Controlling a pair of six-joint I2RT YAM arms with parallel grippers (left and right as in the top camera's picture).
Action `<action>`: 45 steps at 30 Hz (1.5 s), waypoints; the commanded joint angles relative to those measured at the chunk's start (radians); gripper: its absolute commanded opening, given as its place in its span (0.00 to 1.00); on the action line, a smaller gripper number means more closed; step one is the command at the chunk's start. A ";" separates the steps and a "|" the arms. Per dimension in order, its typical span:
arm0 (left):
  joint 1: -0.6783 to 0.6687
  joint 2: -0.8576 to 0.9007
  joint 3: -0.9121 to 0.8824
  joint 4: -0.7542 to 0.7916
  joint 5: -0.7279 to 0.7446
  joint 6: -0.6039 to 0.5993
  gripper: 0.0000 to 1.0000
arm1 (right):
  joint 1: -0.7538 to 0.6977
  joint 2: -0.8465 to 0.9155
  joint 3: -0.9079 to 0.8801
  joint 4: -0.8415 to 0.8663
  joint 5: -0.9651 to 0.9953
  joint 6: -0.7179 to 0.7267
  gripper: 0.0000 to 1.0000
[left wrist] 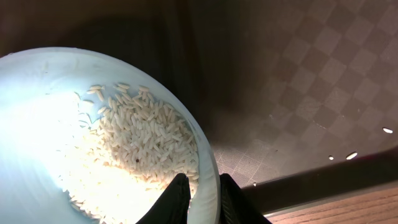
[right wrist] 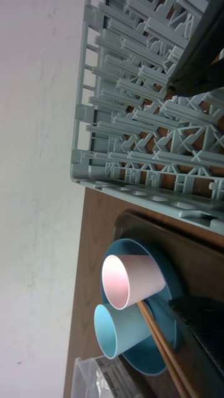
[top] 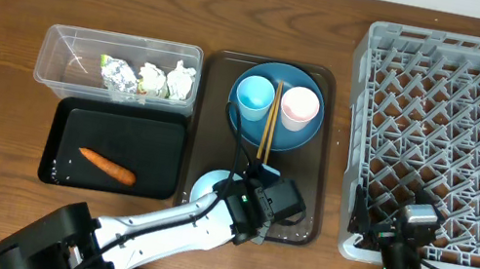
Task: Sort waste into correct bins and load items into the dishwasher rack
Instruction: 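Lift the rice bowl and carry it left over the black tray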
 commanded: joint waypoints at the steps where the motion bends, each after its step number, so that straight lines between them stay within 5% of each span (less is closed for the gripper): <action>1: -0.003 0.011 -0.015 -0.011 -0.014 -0.011 0.19 | -0.006 -0.004 -0.002 -0.003 -0.002 -0.004 0.99; 30: 0.011 -0.052 0.039 -0.084 0.055 -0.004 0.06 | -0.006 -0.004 -0.002 -0.003 -0.002 -0.004 0.99; 45: 0.268 -0.323 0.104 -0.248 0.037 0.125 0.06 | -0.006 -0.004 -0.002 -0.003 -0.002 -0.003 0.99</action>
